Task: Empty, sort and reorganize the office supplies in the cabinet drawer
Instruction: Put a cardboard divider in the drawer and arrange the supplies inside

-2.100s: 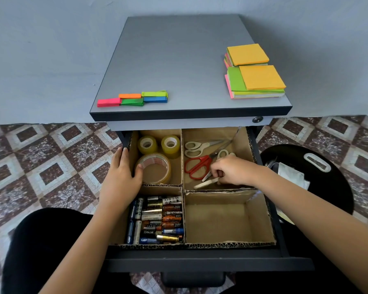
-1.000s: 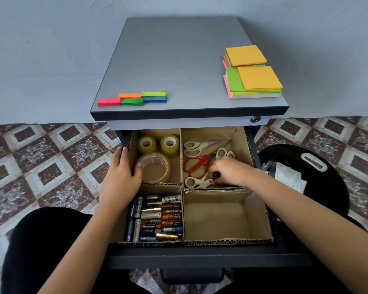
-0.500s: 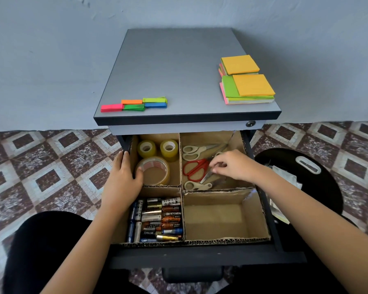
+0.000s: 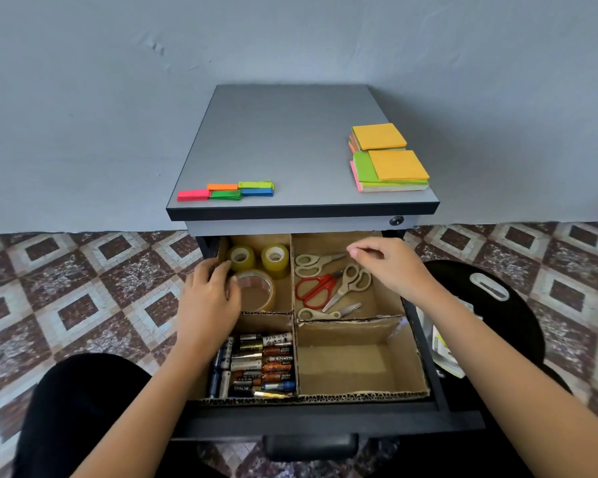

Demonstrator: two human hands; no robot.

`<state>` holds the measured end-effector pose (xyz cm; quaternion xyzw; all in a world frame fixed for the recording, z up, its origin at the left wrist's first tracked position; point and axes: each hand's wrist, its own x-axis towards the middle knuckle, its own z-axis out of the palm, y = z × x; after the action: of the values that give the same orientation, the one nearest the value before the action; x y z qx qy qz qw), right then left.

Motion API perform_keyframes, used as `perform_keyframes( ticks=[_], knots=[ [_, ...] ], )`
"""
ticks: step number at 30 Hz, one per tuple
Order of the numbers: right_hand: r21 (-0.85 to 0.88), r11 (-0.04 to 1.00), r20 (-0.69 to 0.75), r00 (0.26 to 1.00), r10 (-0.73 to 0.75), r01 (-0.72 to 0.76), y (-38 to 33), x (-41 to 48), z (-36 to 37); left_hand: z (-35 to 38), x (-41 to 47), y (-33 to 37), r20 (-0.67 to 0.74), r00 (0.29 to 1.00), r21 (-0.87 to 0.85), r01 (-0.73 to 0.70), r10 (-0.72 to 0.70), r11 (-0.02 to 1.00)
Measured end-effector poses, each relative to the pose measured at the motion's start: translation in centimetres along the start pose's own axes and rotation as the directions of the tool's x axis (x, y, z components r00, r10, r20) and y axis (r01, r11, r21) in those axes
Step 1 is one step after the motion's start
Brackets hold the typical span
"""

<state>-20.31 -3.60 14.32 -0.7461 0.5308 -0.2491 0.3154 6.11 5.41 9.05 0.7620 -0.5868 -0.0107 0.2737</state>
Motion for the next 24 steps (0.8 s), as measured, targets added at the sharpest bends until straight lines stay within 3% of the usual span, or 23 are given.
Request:
perform_keyframes(
  ticks=[7,15,19,24],
  knots=[
    [-0.023,0.998,-0.168,0.984,-0.057,0.054,-2.7,-0.4,-2.6,-1.7,1.3,7.0,-0.070,0.976,-0.244,-0.219,0.208,0.945],
    [-0.051,0.999,-0.376,0.926,-0.031,0.013,-4.3,1.7,-7.2,-1.9,6.4,16.2,0.021,0.975,-0.464,-0.186,0.221,0.866],
    [-0.096,0.994,-0.424,0.906,0.007,-0.053,-4.1,3.9,-8.6,-1.1,10.2,19.2,0.048,0.986,-0.455,-0.121,0.159,0.882],
    [-0.205,0.959,-0.401,0.910,0.100,-0.196,-3.2,6.5,-9.8,0.4,14.1,20.4,0.188,0.981,-0.432,0.046,0.040,0.901]
  ],
)
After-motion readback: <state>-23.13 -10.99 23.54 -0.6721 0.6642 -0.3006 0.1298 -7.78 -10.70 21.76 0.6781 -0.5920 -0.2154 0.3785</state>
